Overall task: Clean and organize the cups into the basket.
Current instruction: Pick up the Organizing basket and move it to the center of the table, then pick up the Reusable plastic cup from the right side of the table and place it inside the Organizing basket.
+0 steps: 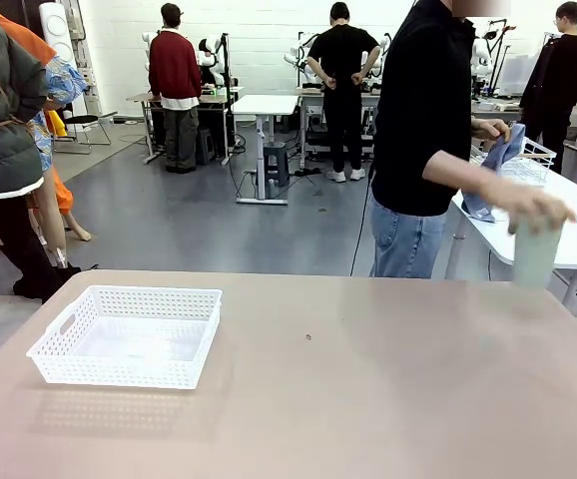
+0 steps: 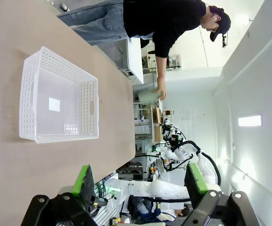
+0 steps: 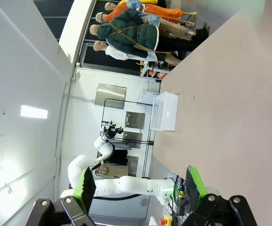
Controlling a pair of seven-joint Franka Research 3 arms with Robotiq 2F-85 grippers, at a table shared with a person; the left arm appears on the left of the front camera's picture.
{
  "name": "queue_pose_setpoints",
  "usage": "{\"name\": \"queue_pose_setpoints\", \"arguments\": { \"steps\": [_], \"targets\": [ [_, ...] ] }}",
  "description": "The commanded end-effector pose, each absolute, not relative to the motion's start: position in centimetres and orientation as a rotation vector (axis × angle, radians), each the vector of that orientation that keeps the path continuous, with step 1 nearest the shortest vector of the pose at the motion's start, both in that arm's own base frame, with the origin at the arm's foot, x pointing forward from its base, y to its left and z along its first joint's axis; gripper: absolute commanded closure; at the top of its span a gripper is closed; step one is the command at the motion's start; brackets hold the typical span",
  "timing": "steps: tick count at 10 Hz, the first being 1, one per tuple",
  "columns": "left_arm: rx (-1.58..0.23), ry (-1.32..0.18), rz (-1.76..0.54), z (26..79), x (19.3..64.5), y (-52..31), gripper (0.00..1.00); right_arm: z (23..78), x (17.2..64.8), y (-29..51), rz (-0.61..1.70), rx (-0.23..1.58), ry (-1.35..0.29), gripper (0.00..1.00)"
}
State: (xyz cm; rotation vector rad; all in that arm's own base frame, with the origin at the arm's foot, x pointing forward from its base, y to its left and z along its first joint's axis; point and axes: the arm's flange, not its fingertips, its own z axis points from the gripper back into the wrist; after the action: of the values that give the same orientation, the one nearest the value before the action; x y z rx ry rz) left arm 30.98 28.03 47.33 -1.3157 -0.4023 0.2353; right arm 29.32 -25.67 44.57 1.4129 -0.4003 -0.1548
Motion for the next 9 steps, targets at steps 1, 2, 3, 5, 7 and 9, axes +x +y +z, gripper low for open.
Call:
{"name": "queue_pose_setpoints", "arguments": {
  "steps": [1, 2, 3, 5, 7, 9],
  "targets": [
    [-1.319, -0.411, 0.237, 47.29, 30.91, 28.17, 0.0, 44.43, 29.09, -25.49, -0.154, 1.434, -0.41, 0.0],
    [-1.319, -0.411, 0.237, 47.29, 30.91, 28.17, 0.0, 44.43, 29.09, -25.49, -0.154, 1.434, -0.41, 0.0],
    [-1.319, -0.411, 0.237, 47.29, 30.91, 28.17, 0.0, 44.43, 29.09, -25.49, -0.154, 1.434, -0.41, 0.0],
    [-1.319, -0.411, 0.237, 47.29, 30.91, 28.17, 0.0, 44.43, 29.09, -25.49, -0.154, 1.434, -0.41, 0.0],
    [-1.319, -0.411, 0.237, 47.29, 30.91, 28.17, 0.0, 44.43, 29.09, -25.49, -0.154, 1.434, -0.41, 0.0],
    [-1.319, -0.411, 0.237, 47.29, 30.91, 28.17, 0.0, 44.43, 29.09, -25.49, -0.154, 1.434, -0.41, 0.0]
  ]
}}
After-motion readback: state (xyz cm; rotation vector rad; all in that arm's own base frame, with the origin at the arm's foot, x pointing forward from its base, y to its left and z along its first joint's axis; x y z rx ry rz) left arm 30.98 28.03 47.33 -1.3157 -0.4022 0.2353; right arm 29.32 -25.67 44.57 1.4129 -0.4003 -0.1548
